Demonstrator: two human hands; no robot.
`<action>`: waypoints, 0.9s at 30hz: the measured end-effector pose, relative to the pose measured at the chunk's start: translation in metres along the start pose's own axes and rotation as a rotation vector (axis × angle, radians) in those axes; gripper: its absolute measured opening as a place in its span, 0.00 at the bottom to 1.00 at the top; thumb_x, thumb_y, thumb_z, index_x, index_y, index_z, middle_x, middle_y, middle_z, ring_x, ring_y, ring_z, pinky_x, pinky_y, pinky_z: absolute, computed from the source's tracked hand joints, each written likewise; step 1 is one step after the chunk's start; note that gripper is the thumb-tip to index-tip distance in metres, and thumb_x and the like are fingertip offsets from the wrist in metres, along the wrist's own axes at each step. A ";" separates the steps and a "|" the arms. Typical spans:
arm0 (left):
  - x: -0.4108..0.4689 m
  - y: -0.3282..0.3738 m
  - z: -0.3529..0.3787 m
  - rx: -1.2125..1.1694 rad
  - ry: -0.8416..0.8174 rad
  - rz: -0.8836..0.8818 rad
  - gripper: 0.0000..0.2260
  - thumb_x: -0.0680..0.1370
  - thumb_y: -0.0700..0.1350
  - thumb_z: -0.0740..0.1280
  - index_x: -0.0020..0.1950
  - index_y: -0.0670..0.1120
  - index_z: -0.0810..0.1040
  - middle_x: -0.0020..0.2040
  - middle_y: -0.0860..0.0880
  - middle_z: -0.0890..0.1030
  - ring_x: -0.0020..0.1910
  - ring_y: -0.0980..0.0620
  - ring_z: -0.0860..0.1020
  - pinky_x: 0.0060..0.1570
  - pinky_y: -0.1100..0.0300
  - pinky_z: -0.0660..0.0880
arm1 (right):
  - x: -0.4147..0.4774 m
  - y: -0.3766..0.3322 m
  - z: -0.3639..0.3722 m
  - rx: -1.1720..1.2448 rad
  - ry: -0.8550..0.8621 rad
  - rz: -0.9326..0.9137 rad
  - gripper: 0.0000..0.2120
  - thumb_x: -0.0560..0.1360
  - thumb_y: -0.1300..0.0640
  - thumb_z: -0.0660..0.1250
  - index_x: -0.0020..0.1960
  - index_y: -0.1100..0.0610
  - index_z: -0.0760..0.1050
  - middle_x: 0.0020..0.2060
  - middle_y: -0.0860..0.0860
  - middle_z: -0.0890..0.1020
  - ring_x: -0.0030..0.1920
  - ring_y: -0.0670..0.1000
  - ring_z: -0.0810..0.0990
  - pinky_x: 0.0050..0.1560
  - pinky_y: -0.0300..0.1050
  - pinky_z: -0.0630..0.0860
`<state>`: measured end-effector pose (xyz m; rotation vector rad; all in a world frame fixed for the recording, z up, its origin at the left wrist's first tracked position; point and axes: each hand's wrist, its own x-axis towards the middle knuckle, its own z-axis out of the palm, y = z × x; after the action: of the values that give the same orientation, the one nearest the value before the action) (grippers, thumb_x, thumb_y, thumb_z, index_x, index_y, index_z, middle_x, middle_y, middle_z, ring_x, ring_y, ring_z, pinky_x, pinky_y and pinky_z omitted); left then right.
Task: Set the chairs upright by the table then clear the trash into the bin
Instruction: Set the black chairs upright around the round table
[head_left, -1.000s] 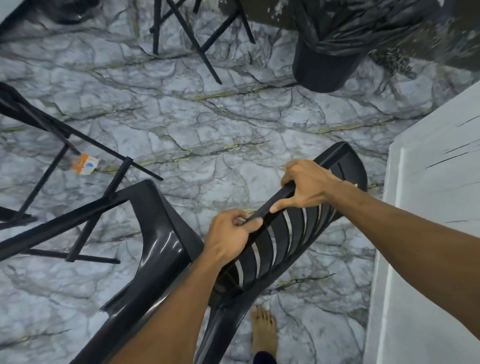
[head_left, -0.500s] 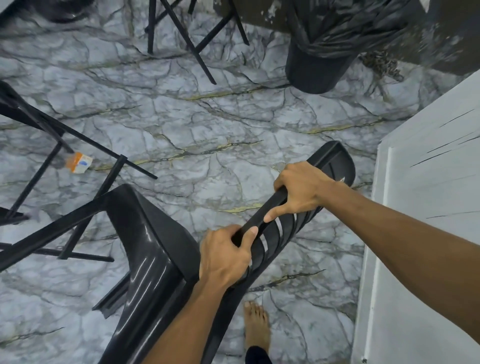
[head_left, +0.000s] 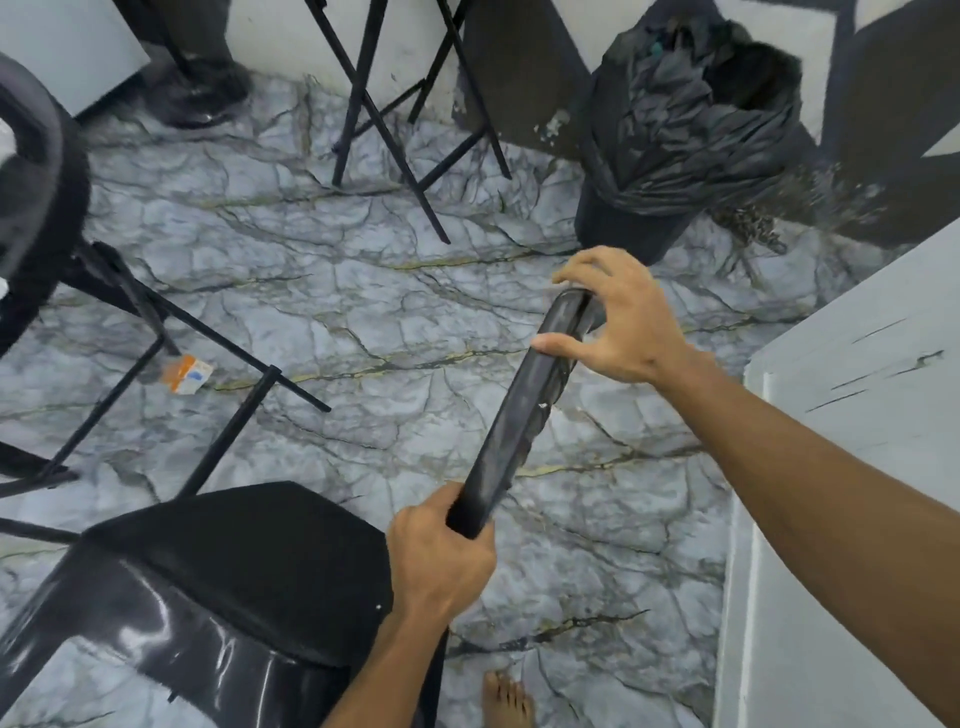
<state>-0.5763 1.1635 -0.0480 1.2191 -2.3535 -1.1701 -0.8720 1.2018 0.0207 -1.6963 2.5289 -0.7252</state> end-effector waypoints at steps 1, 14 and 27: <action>-0.002 -0.001 -0.005 0.007 0.029 0.028 0.05 0.68 0.50 0.72 0.38 0.49 0.81 0.25 0.52 0.76 0.24 0.52 0.76 0.26 0.53 0.76 | 0.008 -0.003 -0.001 0.114 -0.038 0.072 0.32 0.67 0.26 0.68 0.49 0.54 0.78 0.46 0.52 0.79 0.49 0.54 0.77 0.54 0.57 0.74; 0.072 0.105 -0.057 -0.206 0.063 0.135 0.11 0.76 0.47 0.71 0.37 0.51 0.71 0.28 0.52 0.73 0.26 0.53 0.70 0.27 0.61 0.65 | 0.021 -0.091 0.005 0.356 0.087 -0.005 0.22 0.66 0.39 0.72 0.37 0.59 0.77 0.30 0.52 0.78 0.31 0.51 0.75 0.33 0.42 0.70; 0.056 0.128 -0.121 -0.207 0.376 0.245 0.05 0.69 0.41 0.70 0.35 0.40 0.77 0.26 0.46 0.76 0.26 0.45 0.74 0.28 0.50 0.72 | 0.055 -0.137 -0.050 0.536 0.126 -0.077 0.34 0.66 0.34 0.74 0.34 0.67 0.74 0.28 0.63 0.74 0.32 0.62 0.72 0.36 0.58 0.70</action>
<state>-0.6210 1.0966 0.1184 0.9521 -1.9821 -0.9767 -0.7881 1.1299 0.1312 -1.5932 2.0685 -1.3992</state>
